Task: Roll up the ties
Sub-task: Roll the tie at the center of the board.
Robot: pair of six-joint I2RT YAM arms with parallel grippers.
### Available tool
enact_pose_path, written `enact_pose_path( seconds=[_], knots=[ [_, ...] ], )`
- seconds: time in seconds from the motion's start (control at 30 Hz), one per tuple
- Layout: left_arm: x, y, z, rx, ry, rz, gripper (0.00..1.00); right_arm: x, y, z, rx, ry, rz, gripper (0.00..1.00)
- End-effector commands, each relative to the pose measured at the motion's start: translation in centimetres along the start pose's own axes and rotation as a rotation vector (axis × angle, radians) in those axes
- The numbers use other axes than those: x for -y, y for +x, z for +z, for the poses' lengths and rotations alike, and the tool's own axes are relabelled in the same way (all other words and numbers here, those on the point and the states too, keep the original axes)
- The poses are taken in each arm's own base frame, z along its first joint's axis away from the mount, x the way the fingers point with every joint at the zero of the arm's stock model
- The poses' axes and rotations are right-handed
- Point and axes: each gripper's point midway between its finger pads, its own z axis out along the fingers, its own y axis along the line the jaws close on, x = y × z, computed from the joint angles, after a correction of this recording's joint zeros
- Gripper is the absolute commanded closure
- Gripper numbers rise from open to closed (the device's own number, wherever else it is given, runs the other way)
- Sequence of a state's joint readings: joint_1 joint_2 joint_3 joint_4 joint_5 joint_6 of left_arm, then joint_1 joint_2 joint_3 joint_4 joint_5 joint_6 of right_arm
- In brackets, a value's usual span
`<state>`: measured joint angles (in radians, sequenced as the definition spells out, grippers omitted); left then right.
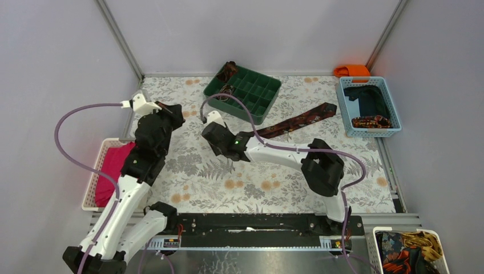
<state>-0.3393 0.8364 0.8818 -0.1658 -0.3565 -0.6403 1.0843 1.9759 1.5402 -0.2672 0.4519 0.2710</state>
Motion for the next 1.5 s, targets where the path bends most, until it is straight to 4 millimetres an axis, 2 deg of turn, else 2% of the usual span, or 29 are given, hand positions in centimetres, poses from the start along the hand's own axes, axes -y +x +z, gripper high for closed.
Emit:
enact_pose_path(
  seconds=[0.0, 0.17, 0.23, 0.33, 0.7, 0.8, 1.07, 1.47],
  knots=[
    [-3.6, 2.2, -0.5, -0.047, -0.136, 0.017, 1.00, -0.4, 1.0, 1.6, -0.053, 0.030, -0.094, 0.48],
    [-3.7, 2.9, -0.1, -0.077, -0.144, 0.030, 1.00, -1.3, 1.0, 3.4, -0.073, 0.036, -0.108, 0.44],
    [-3.7, 3.0, 0.0, -0.080, -0.143, 0.034, 1.00, -1.2, 0.9, 3.8, -0.067, 0.046, -0.102, 0.39],
    [-3.7, 3.0, 0.0, -0.076, -0.136, 0.036, 1.00, -0.6, 0.9, 4.5, -0.060, 0.080, -0.100, 0.34],
    [-3.5, 2.9, 0.1, -0.070, -0.122, 0.042, 1.00, 1.9, 1.2, 6.1, -0.073, 0.162, -0.099, 0.35],
    [-3.6, 3.0, 0.1, -0.071, -0.124, 0.043, 1.00, 2.0, 0.8, 5.5, -0.068, 0.149, -0.094, 0.35],
    [-3.6, 3.5, 0.5, -0.083, -0.123, 0.048, 1.00, 0.8, -2.4, 2.5, 0.032, 0.066, -0.061, 0.35],
    [-3.5, 3.7, 0.6, -0.089, -0.120, 0.056, 1.00, -0.2, -2.4, 3.3, 0.007, 0.043, -0.067, 0.35]
  ],
)
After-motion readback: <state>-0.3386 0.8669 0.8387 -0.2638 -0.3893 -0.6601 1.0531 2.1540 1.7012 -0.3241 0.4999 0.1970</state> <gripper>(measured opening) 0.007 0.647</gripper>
